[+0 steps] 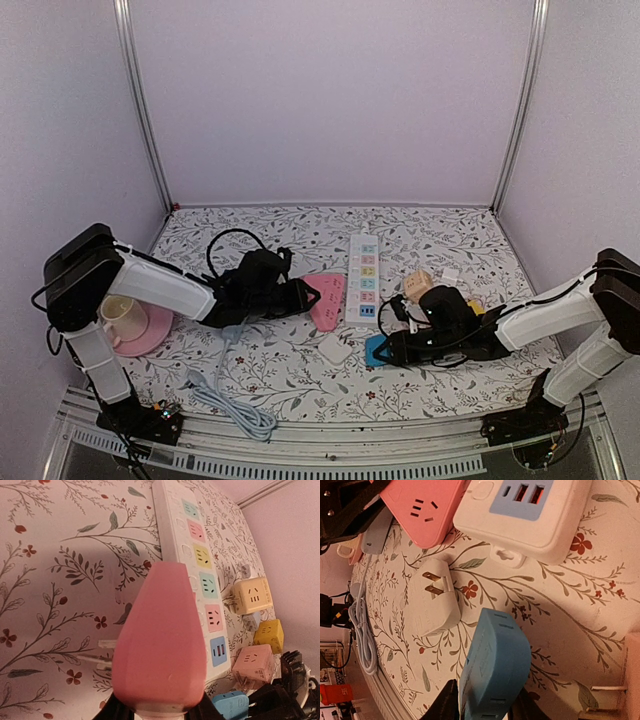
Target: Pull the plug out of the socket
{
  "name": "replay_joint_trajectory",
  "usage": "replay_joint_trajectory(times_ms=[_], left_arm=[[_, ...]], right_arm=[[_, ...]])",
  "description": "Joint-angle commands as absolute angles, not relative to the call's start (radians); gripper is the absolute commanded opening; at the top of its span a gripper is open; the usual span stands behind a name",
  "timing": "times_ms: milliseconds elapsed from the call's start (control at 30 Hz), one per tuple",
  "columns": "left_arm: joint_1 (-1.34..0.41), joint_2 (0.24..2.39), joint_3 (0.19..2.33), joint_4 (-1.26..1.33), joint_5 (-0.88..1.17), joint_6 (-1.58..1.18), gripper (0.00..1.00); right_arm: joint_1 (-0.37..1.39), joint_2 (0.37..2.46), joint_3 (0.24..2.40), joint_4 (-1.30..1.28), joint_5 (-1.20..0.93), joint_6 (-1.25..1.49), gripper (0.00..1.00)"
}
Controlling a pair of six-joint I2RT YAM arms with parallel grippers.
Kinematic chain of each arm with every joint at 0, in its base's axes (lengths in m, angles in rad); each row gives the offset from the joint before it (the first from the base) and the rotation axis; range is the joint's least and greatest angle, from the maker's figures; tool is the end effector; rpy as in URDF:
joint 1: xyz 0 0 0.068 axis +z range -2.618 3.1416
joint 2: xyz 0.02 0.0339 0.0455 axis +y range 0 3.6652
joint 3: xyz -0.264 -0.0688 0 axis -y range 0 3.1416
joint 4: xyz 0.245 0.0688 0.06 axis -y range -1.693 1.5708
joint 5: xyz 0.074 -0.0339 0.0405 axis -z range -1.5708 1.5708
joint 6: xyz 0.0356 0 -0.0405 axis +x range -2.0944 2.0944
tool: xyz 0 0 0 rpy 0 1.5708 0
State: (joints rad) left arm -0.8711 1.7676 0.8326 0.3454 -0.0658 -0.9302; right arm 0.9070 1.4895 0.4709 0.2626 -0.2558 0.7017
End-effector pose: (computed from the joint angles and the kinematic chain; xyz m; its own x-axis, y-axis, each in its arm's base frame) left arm 0.2313 -0.2712 0.1500 -0.7978 -0.2945 -0.5261 0.1481 0.7501 -0.6445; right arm 0.1513 0.2080 0.1251 -0.8879 -0.1215 -0.4436 -0.3958 0.6933 0.6022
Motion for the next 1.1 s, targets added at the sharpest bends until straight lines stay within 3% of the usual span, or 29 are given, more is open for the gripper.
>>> replay_joint_trajectory(times_ms=[0, 133, 300, 700, 833, 1067], left_arm=[[-0.855, 1.784, 0.856, 0.34, -0.061, -0.912, 0.18], [-0.855, 1.783, 0.862, 0.334, -0.061, -0.904, 0.29], [-0.855, 1.782, 0.874, 0.32, -0.063, -0.892, 0.35], [-0.856, 1.721, 0.87, 0.288, -0.106, -0.862, 0.83], [-0.856, 1.682, 0.857, 0.275, -0.126, -0.851, 0.92], [-0.858, 1.615, 0.835, 0.261, -0.143, -0.841, 0.97]], right_arm=[[0.913, 1.481, 0.49, 0.205, -0.196, 0.683, 0.38], [0.912, 1.454, 0.492, 0.161, -0.157, 0.678, 0.47], [0.912, 1.423, 0.497, 0.126, -0.125, 0.672, 0.59], [0.911, 1.339, 0.523, 0.054, -0.041, 0.657, 0.94], [0.912, 1.31, 0.522, 0.038, -0.011, 0.656, 1.0], [0.911, 1.245, 0.517, 0.029, 0.025, 0.659, 0.99]])
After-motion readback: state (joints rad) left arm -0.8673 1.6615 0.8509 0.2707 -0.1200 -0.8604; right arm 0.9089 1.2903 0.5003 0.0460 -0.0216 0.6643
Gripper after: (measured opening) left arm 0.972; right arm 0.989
